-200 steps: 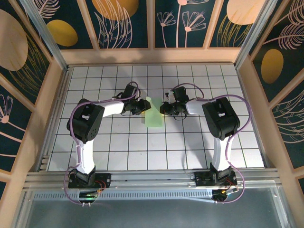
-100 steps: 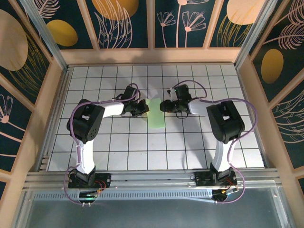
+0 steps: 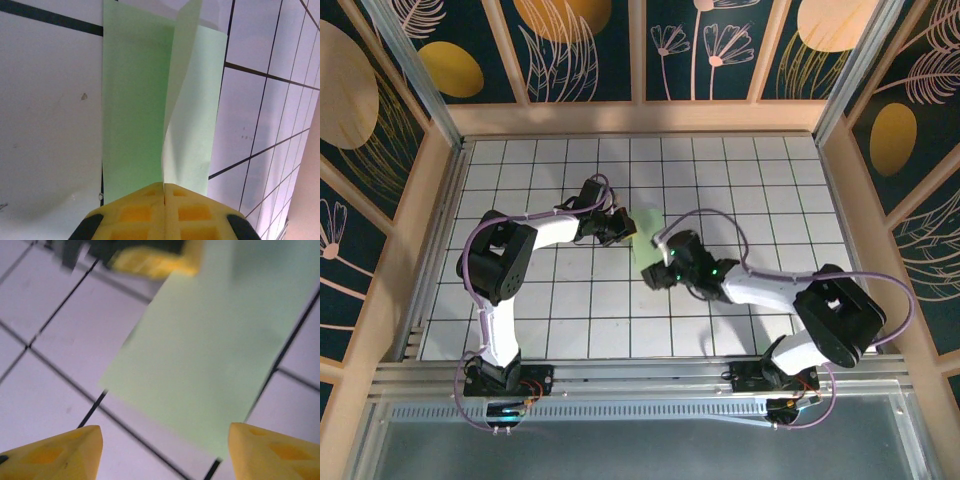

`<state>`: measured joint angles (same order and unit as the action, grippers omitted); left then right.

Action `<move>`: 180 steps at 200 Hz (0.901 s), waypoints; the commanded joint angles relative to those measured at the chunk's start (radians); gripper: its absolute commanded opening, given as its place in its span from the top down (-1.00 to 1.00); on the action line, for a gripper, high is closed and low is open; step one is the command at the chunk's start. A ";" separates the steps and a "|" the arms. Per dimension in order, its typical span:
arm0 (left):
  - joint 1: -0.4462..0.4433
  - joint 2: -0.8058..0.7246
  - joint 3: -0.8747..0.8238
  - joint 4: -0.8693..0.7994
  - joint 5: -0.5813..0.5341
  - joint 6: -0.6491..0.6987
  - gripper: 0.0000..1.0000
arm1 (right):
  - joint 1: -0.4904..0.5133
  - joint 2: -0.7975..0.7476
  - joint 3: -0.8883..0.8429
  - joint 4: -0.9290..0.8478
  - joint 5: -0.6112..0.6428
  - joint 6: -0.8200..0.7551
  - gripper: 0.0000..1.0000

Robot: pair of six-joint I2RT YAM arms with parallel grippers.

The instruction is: Fold a paper plane with a square sheet of paper (fold left side to right side)

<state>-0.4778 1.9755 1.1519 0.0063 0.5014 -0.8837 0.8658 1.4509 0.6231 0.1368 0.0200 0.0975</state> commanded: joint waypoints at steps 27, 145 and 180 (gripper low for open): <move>0.004 -0.009 0.023 -0.023 0.039 0.025 1.00 | 0.113 0.036 -0.003 0.052 0.287 -0.104 -0.48; 0.004 -0.009 0.009 -0.025 0.035 0.025 1.00 | 0.111 0.263 0.173 0.152 0.292 -0.291 0.07; 0.008 -0.012 0.021 -0.048 0.004 0.044 0.79 | 0.107 0.238 0.136 0.119 0.257 -0.251 0.84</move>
<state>-0.4778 1.9759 1.1538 -0.0055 0.5156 -0.8673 0.9764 1.7042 0.7719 0.2588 0.2878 -0.1780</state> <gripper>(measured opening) 0.058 0.195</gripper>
